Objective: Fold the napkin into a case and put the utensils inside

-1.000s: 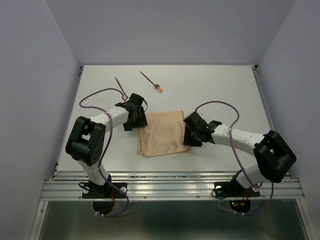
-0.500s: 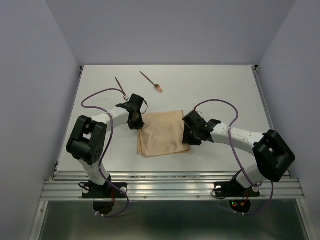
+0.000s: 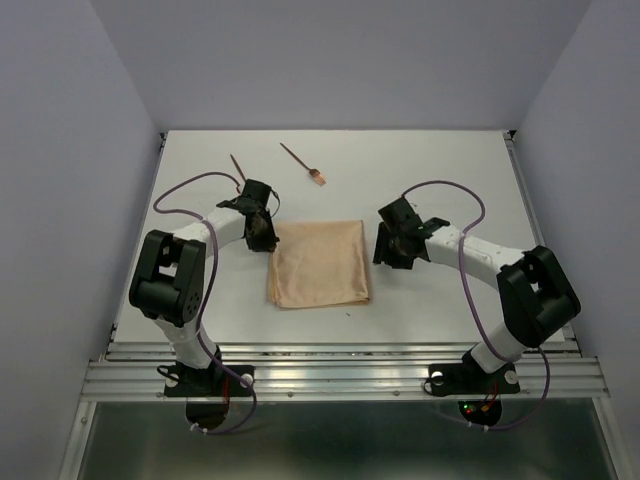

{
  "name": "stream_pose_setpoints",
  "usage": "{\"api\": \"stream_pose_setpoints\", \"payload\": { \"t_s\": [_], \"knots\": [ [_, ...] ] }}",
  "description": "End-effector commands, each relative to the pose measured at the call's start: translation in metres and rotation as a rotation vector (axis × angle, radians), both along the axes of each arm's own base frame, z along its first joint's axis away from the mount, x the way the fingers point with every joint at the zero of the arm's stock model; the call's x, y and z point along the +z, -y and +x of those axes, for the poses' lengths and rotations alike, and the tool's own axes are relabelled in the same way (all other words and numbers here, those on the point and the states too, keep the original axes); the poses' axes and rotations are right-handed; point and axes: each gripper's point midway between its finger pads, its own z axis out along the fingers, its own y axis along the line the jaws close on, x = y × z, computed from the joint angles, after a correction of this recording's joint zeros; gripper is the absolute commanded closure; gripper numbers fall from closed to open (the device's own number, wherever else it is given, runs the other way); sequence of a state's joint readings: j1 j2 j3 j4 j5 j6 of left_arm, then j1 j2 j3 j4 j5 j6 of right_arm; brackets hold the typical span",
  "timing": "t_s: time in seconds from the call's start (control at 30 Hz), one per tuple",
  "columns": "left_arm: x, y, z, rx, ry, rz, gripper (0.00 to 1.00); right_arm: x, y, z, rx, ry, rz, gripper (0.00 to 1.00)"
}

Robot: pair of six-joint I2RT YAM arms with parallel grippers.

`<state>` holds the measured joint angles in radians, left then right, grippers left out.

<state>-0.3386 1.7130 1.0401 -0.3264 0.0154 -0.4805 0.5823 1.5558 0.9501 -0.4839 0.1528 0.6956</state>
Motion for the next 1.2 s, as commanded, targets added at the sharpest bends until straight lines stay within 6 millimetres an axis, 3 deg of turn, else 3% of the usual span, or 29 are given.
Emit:
{"api": "stream_pose_setpoints", "payload": {
  "t_s": [0.0,0.03,0.13,0.3,0.47,0.6,0.73,0.93,1.17],
  "knots": [
    [0.025,0.004,0.014,-0.048,0.042,-0.052,0.67,0.017,-0.007,0.035,0.033,0.071,0.022,0.44],
    [0.025,0.004,0.012,-0.053,0.04,-0.048,0.46,0.019,-0.012,0.043,0.044,0.078,0.025,0.44],
    [0.025,0.003,0.009,-0.055,0.037,-0.047,0.3,0.021,-0.019,0.056,0.057,0.086,0.036,0.45],
    [0.025,-0.001,0.013,-0.032,0.051,-0.031,0.3,0.027,-0.039,0.085,0.079,0.104,0.1,0.46],
    [0.03,-0.001,0.036,-0.002,0.095,-0.016,0.3,0.026,-0.056,0.108,0.09,0.116,0.145,0.46],
    [0.029,0.001,0.055,0.006,0.113,-0.014,0.31,0.006,-0.059,0.123,0.076,0.089,0.136,0.48],
    [0.024,0.003,0.071,0.01,0.115,-0.012,0.35,-0.002,-0.059,0.134,0.063,0.086,0.169,0.49],
    [0.016,0.006,0.087,0.021,0.114,-0.016,0.55,-0.015,-0.049,0.144,0.037,0.076,0.16,0.55],
    [0.009,0.018,0.09,-0.003,0.1,-0.065,0.86,-0.028,-0.036,0.147,0.036,0.065,0.12,0.85]
  ]
}}
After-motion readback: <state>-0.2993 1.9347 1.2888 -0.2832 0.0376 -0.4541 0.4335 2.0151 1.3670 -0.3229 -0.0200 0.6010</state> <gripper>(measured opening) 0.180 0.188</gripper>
